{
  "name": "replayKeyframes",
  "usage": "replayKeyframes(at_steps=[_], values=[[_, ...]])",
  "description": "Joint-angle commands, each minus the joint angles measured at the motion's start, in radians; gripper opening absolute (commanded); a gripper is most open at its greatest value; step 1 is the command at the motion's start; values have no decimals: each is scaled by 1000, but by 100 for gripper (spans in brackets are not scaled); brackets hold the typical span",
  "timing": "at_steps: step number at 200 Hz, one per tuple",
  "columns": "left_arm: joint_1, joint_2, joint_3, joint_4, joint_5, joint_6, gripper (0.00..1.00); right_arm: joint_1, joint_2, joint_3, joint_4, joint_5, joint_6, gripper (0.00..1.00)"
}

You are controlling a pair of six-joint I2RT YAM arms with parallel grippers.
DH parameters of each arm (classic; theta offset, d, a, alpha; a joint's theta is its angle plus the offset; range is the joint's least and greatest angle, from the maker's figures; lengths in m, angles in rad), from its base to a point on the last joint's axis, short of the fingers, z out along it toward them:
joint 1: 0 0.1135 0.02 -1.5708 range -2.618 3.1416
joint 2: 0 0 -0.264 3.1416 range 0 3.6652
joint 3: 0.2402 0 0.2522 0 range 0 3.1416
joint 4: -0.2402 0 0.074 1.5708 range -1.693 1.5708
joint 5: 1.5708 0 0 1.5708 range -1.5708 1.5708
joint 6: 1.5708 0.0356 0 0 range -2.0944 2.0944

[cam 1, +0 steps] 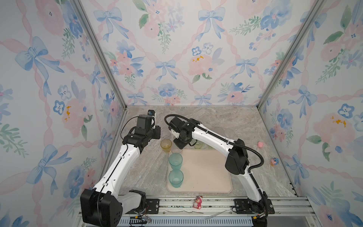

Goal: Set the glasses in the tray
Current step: 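Lower the frosted cup onto the tray beside the teal cups and open the right gripper, then grasp the clear faceted cup with the left gripper while the right gripper withdraws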

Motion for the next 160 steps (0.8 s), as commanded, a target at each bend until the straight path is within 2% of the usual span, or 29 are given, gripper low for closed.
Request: replayKeyframes(at_steps=[1, 38, 67, 98, 124, 160], values=[[4, 15, -19, -3, -8, 10, 33, -8, -112, -20, 32, -28, 11, 43], [13, 46, -20, -4, -3, 2, 33, -8, -208, -73, 55, -61, 15, 43], [45, 118, -1, -11, 42, -4, 34, -24, -310, -159, 91, -31, 28, 45], [64, 227, 46, -23, 78, 2, 35, -91, -435, -296, 152, -23, 60, 46], [74, 317, 99, -38, 117, 15, 31, -143, -521, -390, 181, -19, 76, 46], [86, 407, 157, -42, 120, 27, 30, -182, -599, -474, 208, -13, 89, 47]])
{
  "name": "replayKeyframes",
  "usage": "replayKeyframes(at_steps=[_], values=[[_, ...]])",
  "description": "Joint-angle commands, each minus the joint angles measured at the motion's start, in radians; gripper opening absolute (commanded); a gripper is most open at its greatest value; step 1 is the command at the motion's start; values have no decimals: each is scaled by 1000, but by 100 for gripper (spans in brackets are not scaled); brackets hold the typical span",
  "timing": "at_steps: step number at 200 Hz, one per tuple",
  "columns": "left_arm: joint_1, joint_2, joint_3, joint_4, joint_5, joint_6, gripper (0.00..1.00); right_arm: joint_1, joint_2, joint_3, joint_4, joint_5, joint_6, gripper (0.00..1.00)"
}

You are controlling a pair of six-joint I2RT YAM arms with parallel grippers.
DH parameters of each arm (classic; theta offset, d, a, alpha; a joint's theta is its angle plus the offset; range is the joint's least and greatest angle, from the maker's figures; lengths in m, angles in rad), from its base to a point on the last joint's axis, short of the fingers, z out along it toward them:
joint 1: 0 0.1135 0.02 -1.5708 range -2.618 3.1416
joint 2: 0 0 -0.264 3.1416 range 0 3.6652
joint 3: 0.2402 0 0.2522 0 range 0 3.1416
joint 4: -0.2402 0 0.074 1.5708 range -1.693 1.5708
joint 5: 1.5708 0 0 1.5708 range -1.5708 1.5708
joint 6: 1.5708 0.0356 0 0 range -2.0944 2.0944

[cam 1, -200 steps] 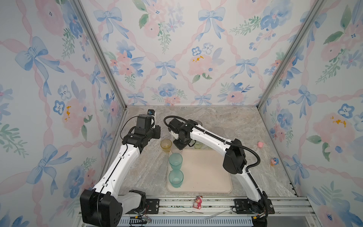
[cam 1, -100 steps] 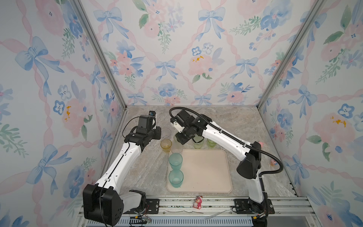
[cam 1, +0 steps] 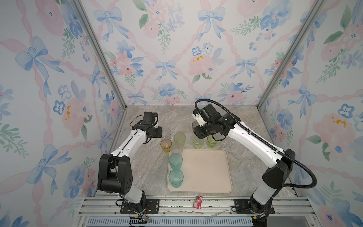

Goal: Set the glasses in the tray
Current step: 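Grasp the clear faceted cup with the left gripper while the right gripper withdraws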

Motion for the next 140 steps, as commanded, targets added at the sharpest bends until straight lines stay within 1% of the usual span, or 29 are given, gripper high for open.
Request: replayKeyframes(at_steps=[1, 46, 111, 140], values=[[13, 45, 52, -24, 26, 26, 30, -12, -56, -45, 36, 8, 25, 47], [20, 119, 103, -42, 28, 43, 27, -30, -85, -79, 50, 4, 31, 47], [21, 159, 103, -53, 35, 54, 25, -39, -69, -75, 59, -15, 28, 47], [21, 175, 109, -54, 37, 56, 21, -43, -67, -78, 62, -20, 28, 47]])
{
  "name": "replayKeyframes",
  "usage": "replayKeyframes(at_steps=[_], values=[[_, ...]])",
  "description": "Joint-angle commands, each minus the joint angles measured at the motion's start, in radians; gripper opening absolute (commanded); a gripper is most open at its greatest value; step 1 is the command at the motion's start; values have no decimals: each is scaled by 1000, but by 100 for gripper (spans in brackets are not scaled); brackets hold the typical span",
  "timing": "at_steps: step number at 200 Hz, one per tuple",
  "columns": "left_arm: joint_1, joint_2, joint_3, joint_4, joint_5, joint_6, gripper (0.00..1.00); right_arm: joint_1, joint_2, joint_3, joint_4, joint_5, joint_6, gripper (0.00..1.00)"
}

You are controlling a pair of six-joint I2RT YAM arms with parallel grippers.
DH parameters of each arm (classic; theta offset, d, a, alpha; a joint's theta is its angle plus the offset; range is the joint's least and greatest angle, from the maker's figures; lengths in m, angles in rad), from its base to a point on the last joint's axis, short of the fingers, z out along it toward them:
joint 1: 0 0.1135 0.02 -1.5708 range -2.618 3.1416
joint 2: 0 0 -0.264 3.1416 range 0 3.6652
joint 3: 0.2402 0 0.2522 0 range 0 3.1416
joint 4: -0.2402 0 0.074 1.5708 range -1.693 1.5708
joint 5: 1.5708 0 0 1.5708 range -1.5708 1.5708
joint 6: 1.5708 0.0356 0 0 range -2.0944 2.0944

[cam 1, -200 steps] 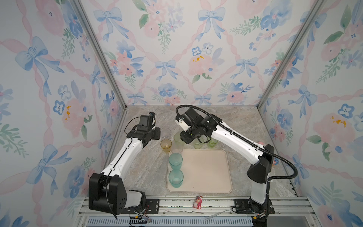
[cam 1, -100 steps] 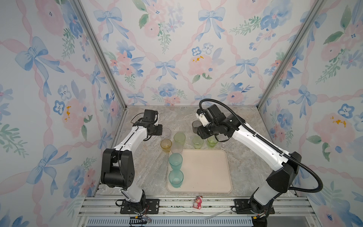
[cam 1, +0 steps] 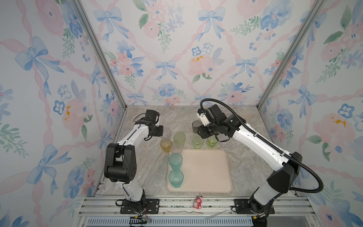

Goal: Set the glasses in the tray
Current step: 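Grasp the clear faceted cup with the left gripper while the right gripper withdraws, then carry the clear faceted cup with the left gripper over the tray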

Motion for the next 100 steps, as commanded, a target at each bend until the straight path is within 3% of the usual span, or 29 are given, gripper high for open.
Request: replayKeyframes(at_steps=[1, 57, 100], values=[[8, 29, 22, -20, 12, 18, 21, -10, -13, -7, 13, -12, 10, 47], [8, 64, 47, -23, 11, 21, 13, -16, -13, -15, 17, -17, 11, 47], [8, 70, 59, -25, -7, 23, 2, -18, 15, -16, 24, -26, 13, 47]])
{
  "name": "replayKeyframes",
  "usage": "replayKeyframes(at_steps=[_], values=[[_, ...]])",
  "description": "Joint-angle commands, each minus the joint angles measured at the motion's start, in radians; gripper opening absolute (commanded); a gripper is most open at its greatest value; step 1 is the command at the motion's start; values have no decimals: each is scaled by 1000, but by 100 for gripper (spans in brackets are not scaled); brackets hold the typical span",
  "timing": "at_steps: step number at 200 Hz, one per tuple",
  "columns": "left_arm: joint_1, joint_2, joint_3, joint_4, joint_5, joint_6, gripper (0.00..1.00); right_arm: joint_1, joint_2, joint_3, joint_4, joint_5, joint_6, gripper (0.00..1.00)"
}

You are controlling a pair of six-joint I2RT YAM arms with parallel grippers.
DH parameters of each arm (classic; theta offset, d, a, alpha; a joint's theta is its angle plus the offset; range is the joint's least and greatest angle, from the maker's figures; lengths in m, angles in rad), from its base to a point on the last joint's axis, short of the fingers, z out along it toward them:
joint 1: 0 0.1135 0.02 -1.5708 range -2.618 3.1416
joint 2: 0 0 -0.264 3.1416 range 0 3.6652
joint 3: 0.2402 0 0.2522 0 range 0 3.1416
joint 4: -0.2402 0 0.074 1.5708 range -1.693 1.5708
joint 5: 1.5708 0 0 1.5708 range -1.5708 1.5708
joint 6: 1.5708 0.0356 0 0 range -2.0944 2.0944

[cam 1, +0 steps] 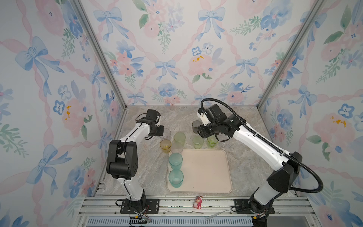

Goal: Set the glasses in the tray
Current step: 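Carry the clear faceted cup with the left gripper over the tray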

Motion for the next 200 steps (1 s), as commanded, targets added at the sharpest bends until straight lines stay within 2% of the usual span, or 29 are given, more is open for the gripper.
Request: replayKeyframes(at_steps=[1, 88, 128, 159, 181, 200], values=[[7, 20, 26, -18, -10, 10, 1, -9, 15, -10, 9, -17, 13, 47], [9, -35, 95, -15, -55, 4, 0, -14, 21, -36, 30, -16, 23, 47], [9, -125, 147, -15, -99, 14, 0, -30, -3, -88, 49, -5, 38, 47], [4, -218, 176, -17, -70, 21, 0, -67, -72, -152, 63, 30, 51, 47], [-28, -287, 180, -36, -47, 18, 0, -120, -140, -217, 76, 51, 66, 47], [-98, -340, 181, -61, -43, 24, 1, -175, -204, -275, 75, 61, 75, 47]])
